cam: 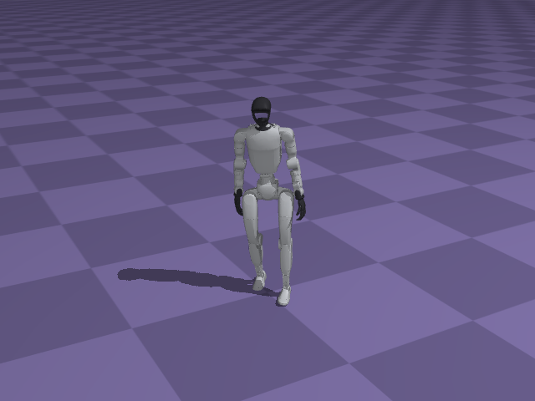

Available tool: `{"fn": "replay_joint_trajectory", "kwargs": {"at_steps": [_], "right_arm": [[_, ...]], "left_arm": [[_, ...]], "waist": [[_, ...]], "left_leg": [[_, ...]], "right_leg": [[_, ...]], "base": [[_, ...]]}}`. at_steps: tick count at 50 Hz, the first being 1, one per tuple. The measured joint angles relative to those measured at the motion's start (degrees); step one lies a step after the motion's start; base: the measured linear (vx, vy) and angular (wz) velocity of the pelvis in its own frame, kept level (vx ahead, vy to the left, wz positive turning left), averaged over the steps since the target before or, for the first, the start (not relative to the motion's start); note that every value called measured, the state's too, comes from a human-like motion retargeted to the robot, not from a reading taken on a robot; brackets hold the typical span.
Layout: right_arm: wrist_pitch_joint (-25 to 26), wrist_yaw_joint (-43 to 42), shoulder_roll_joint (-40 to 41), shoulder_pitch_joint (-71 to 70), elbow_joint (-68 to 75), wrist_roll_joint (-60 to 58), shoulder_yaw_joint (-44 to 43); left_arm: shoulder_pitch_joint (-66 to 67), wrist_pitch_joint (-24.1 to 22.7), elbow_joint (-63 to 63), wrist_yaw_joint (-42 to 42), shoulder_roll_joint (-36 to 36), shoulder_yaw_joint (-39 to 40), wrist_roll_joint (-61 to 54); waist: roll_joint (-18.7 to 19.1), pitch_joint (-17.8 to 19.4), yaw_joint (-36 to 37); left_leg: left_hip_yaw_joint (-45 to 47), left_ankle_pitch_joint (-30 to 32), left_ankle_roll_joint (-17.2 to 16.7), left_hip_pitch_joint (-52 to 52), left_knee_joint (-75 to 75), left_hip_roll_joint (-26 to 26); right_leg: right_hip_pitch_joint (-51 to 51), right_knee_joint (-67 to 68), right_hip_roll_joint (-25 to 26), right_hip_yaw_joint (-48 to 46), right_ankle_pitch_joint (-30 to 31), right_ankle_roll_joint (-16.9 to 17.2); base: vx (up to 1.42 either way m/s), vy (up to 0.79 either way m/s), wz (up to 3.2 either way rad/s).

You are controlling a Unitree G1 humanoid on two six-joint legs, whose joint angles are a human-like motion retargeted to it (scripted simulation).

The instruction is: Upper body actions

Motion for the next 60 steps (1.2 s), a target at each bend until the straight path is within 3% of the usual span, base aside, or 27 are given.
{"fn": "replay_joint_trajectory", "kwargs": {"at_steps": [2,3,7,13,18,21,23,24,27,30,33,36,38,40,42,47,51,52,53,55,60], "right_arm": [[0.5,0.0,-1.3,0.5,-0.1,-1.9,0.2],[0.9,-0.4,-1.6,0.7,-0.3,-3.3,-0.4],[1.1,-3.4,-2.2,2.0,-0.8,-6.0,-1.1],[1.2,-2.3,-2.1,3.5,1.6,-5.1,-1.7],[2.5,-2.0,-1.4,4.8,4.0,-6.7,-2.0],[2.7,-2.3,-0.9,5.4,4.5,-7.8,-2.3],[2.6,-2.3,-0.7,5.7,4.2,-8.6,-2.8],[2.4,-2.2,-0.7,5.9,4.0,-8.9,-3.1],[2.1,-1.9,-1.1,5.9,3.4,-9.7,-4.4],[1.9,-2.0,-1.3,5.7,1.9,-8.5,-5.4],[-0.7,-0.4,-2.0,5.3,-0.8,-5.5,-6.2],[-0.7,-0.3,-2.2,4.9,-2.1,-4.4,-6.0],[-0.6,-0.5,-1.9,4.4,-2.0,-3.4,-5.7],[-0.8,-0.3,-1.2,3.9,-1.6,-1.6,-5.2],[-1.3,0.6,-0.8,3.8,-1.6,-1.4,-4.4],[-1.7,1.0,-0.5,4.2,-2.1,-5.2,-2.2],[-1.2,0.2,-0.7,4.0,-2.1,-8.3,-0.5],[-1.0,0.1,-0.7,4.0,-2.0,-8.9,-0.1],[-0.9,0.1,-0.6,4.1,-1.8,-9.2,0.2],[-0.6,0.4,-0.5,4.3,-0.8,-9.5,0.5],[0.4,1.9,-0.6,4.3,0.6,-8.8,-1.8]], "left_arm": [[1.2,-1.0,-0.3,1.6,-1.2,0.7,-0.9],[1.8,-1.8,-0.1,1.9,-1.5,0.7,-1.9],[3.7,-2.8,0.7,0.2,-0.2,1.5,-3.8],[5.1,-1.3,3.1,2.2,2.1,5.8,-2.9],[5.0,-0.7,5.3,2.5,2.4,9.2,-5.4],[5.4,-0.9,5.7,3.1,1.7,10.0,-5.5],[5.6,-1.1,6.0,3.2,1.1,9.9,-5.7],[5.8,-1.2,6.2,3.1,0.6,9.8,-5.7],[6.5,-1.2,7.1,3.1,-0.9,9.6,-5.5],[6.7,-1.1,8.8,3.8,-2.0,9.0,-6.3],[5.9,-0.8,10.0,3.8,-2.9,8.3,-5.6],[6.0,-0.5,10.3,2.9,-2.5,7.5,-4.5],[5.8,0.3,10.4,2.0,-1.6,7.0,-2.9],[5.2,2.2,10.6,1.4,-0.4,6.7,-0.4],[4.9,3.9,10.4,-0.1,0.6,6.6,1.2],[5.2,7.6,10.0,-6.2,1.9,6.7,3.9],[6.1,8.2,10.0,-6.7,1.6,8.1,2.9],[6.5,7.8,10.2,-6.1,1.5,8.4,2.1],[7.0,7.2,10.4,-5.3,1.4,8.7,1.3],[7.9,6.4,10.9,-4.0,1.2,9.6,0.2],[9.3,5.5,12.2,-0.4,-1.4,11.6,-1.8]], "waist": [[-1.0,-0.7,4.9],[-1.2,-1.3,5.7],[-2.5,-3.8,5.2],[-5.0,-6.2,3.6],[-8.4,-10.2,1.6],[-8.8,-12.2,0.6],[-7.9,-12.8,1.7],[-7.6,-12.9,2.7],[-6.9,-13.0,4.2],[-4.2,-11.3,4.8],[1.7,-6.4,4.1],[2.5,-4.2,2.2],[2.4,-3.4,0.9],[2.5,-2.5,-0.4],[2.6,-2.6,-0.4],[1.2,-4.2,-0.7],[-3.2,-3.5,-0.1],[-4.2,-3.1,0.2],[-4.6,-3.0,0.6],[-5.2,-4.2,4.8],[-4.4,-6.2,6.9]], "left_leg": [[9.4,-2.2,2.7,-1.2,-0.8,1.3],[14.9,-2.7,2.3,-1.9,-0.4,2.2],[39.2,-4.9,4.9,-0.4,1.7,5.6],[54.5,-6.3,7.6,5.9,5.5,8.1],[65.8,-8.6,12.2,12.2,4.8,8.1],[62.2,-7.2,12.6,12.1,3.6,6.6],[58.9,-5.3,8.5,11.7,2.1,6.1],[58.1,-5.6,8.1,12.0,0.7,5.1],[48.8,-7.4,11.1,9.5,-1.3,2.2],[43.0,-8.1,12.6,8.1,-0.3,3.3],[39.8,-9.4,13.0,11.0,0.3,7.2],[36.6,-10.3,13.6,11.6,1.3,6.9],[34.2,-10.5,14.0,10.9,1.9,6.4],[30.3,-10.1,14.5,9.8,2.3,6.4],[28.8,-9.7,14.7,8.9,2.2,6.7],[23.4,-8.9,14.9,6.7,1.9,4.9],[20.7,-8.4,15.5,8.5,0.3,-1.0],[20.3,-8.3,15.6,9.7,-0.3,-2.4],[19.9,-8.2,15.5,10.9,-0.9,-2.9],[21.5,-8.1,15.3,12.1,-2.4,-3.4],[19.4,-7.3,15.0,13.8,-4.2,-3.5]], "right_leg": [[0.3,-1.3,-2.6,-6.0,0.1,0.3],[0.1,-1.6,-3.0,-7.9,0.0,0.3],[0.4,-3.2,-5.7,-19.9,-1.0,1.4],[3.6,-4.8,-8.6,-35.7,-2.7,4.6],[6.4,-6.9,-10.2,-49.0,-2.9,8.8],[7.7,-7.9,-9.4,-55.6,-2.3,11.1],[8.3,-8.0,-7.8,-58.1,-1.9,12.1],[8.6,-7.7,-7.4,-59.3,-1.6,12.6],[10.3,-5.7,-8.1,-63.1,0.5,13.2],[12.3,-0.3,-9.9,-60.0,6.4,12.6],[13.6,16.9,-15.3,-51.7,13.5,7.3],[8.6,31.3,-20.7,-37.4,16.5,3.1],[4.2,36.6,-20.7,-26.8,17.9,3.5],[-0.3,38.0,-15.7,-14.3,15.2,6.6],[-3.1,36.6,-11.3,-7.6,11.4,8.1],[-5.4,21.7,-8.8,-5.2,0.3,10.1],[-4.6,2.8,-8.7,0.3,0.4,13.2],[-4.1,-1.4,-8.7,1.9,1.7,12.9],[-3.7,-3.4,-7.7,4.3,3.4,10.6],[-2.7,-2.2,-9.9,-3.8,0.6,12.0],[1.0,-7.3,-8.6,-7.9,2.5,11.1]], "base": [[-0.12,0.03,2.2],[-0.06,0.04,2.73],[-0.07,0.09,3.1],[0.02,0.11,3.11],[0.18,0.14,3.48],[0.27,0.24,2.86],[0.24,0.21,1.78],[0.33,0.32,1.33],[0.33,0.31,1.49],[0.27,0.23,1.33],[0.26,0.27,1.64],[0.31,0.23,1.46],[0.14,0.05,1.62],[0.05,-0.09,1.97],[0.07,-0.13,1.45],[0.14,-0.13,1.39],[0.12,-0.1,0.93],[0.16,-0.07,0.64],[0.17,-0.06,0.15],[0.17,-0.05,-0.14],[0.11,-0.05,0.43]]}}
